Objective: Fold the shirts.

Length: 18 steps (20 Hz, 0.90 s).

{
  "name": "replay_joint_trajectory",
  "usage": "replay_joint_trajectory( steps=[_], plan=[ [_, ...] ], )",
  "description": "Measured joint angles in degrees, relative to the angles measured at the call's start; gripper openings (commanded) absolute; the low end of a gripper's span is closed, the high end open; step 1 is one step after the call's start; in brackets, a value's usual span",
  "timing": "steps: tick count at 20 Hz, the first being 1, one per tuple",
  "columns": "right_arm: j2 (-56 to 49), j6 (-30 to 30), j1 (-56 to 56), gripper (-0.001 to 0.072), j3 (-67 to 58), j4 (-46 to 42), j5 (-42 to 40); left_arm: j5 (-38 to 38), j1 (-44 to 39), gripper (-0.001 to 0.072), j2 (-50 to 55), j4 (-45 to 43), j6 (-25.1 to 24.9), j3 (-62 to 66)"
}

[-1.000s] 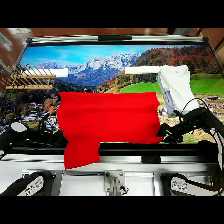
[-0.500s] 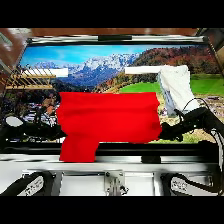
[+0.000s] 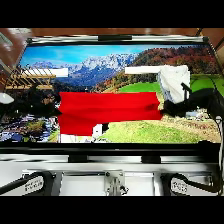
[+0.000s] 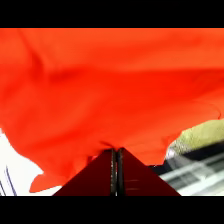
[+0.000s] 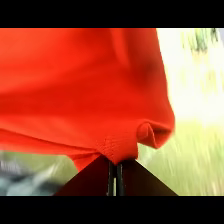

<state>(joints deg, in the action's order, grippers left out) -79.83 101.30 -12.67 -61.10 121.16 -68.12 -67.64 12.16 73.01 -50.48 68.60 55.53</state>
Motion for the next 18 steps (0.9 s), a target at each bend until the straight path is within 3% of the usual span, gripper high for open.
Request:
replay_joint_trajectory(
  steps=[8, 16, 18],
  plan=[
    [-10.86, -4.63, 5.38, 0.0068, -13.86, -2.21, 9.73, 0.37, 0.00, 0.0030, 16.26, 2.25, 2.51, 19.23],
    [-14.91, -5.29, 7.39, 0.0073, -16.57, -2.82, 15.80, 5.73, 0.02, 0.0031, 24.30, 6.64, 3.02, 25.53],
    [-15.61, -5.75, 7.45, 0.0117, -16.68, -2.86, 16.15, 5.62, -0.04, 0.0035, 25.94, 6.97, 3.04, 25.86]
  ],
)
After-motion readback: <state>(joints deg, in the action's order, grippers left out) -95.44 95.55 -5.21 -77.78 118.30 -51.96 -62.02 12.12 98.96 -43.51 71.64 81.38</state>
